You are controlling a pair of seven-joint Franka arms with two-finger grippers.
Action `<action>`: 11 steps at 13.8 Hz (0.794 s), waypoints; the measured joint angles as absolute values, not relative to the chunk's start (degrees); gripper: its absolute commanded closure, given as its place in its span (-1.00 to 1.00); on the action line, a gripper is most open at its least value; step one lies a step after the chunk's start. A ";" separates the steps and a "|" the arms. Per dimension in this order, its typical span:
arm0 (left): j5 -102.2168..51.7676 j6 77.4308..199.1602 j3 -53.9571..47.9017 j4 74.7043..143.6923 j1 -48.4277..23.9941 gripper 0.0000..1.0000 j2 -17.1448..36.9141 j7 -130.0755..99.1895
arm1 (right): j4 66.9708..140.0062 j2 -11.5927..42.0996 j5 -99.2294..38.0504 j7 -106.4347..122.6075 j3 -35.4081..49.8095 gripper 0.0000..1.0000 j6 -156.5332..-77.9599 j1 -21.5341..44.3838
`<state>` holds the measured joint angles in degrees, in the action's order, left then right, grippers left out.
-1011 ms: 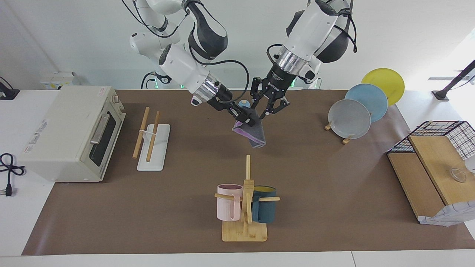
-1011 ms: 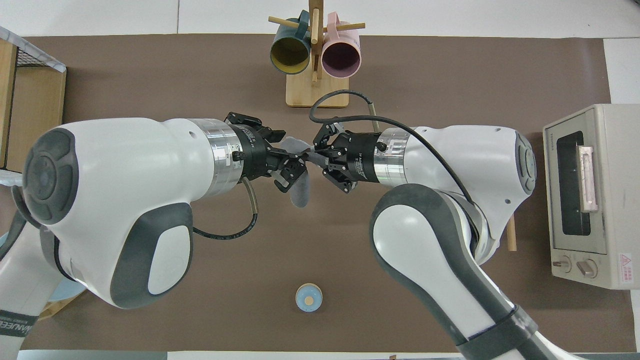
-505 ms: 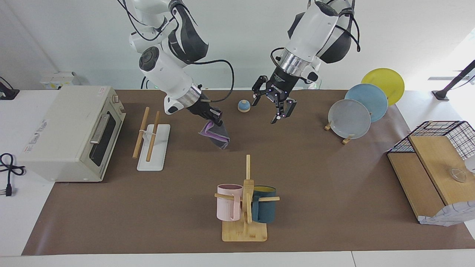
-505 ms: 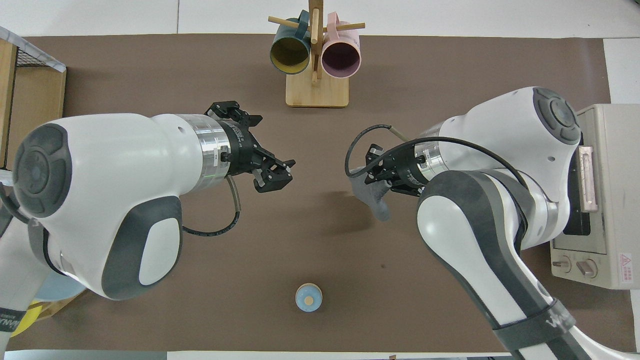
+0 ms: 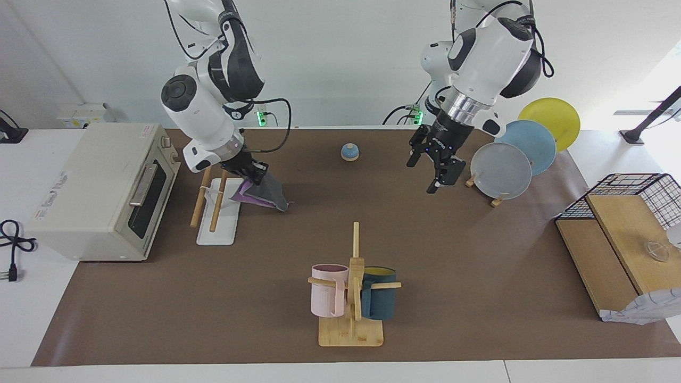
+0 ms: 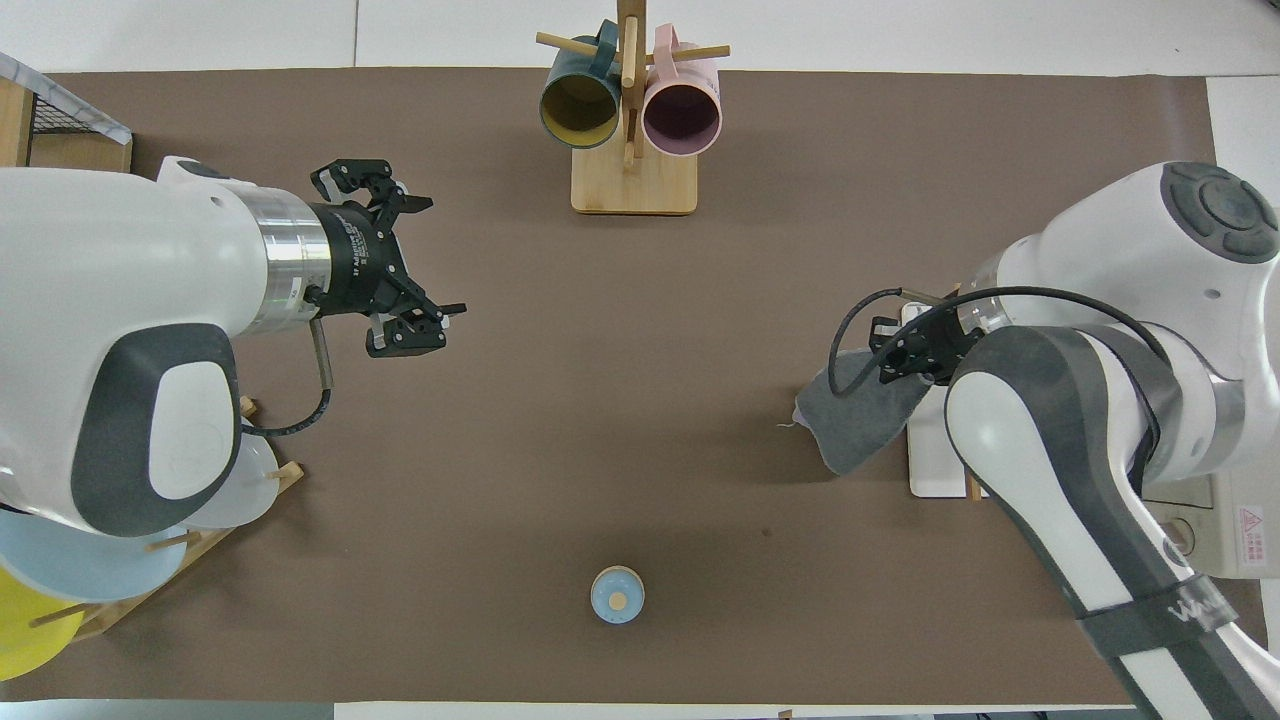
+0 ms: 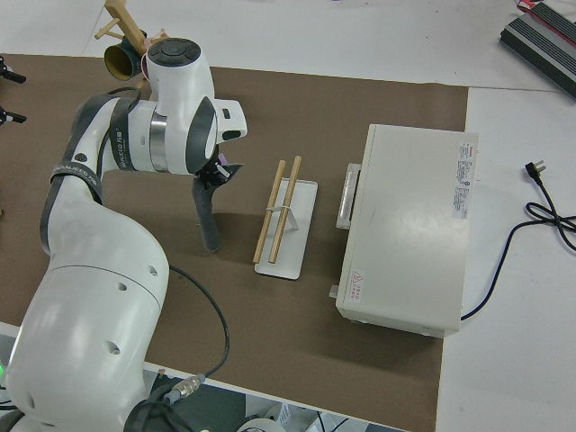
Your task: Fold towel and hang on rack
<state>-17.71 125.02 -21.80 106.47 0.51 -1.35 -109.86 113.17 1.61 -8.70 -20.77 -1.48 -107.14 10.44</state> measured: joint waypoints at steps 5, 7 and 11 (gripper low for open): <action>-17.64 121.36 -21.58 106.48 8.25 -1.00 -1.58 -82.22 | 112.04 0.98 4.61 -17.36 -0.73 1.00 -102.57 10.39; -17.64 119.67 -21.50 106.48 10.95 -1.00 -1.64 -72.15 | 109.94 0.99 6.82 -14.87 -0.81 1.00 -99.82 10.10; -17.64 116.86 -21.45 106.44 14.62 -1.00 -2.01 -54.69 | 108.00 0.99 9.33 -10.86 -1.33 1.00 -96.63 8.51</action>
<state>-17.64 116.86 -21.45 106.44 14.62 -2.01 -54.69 108.00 0.99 9.33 -10.86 -1.33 -96.63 8.51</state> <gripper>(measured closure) 0.000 0.974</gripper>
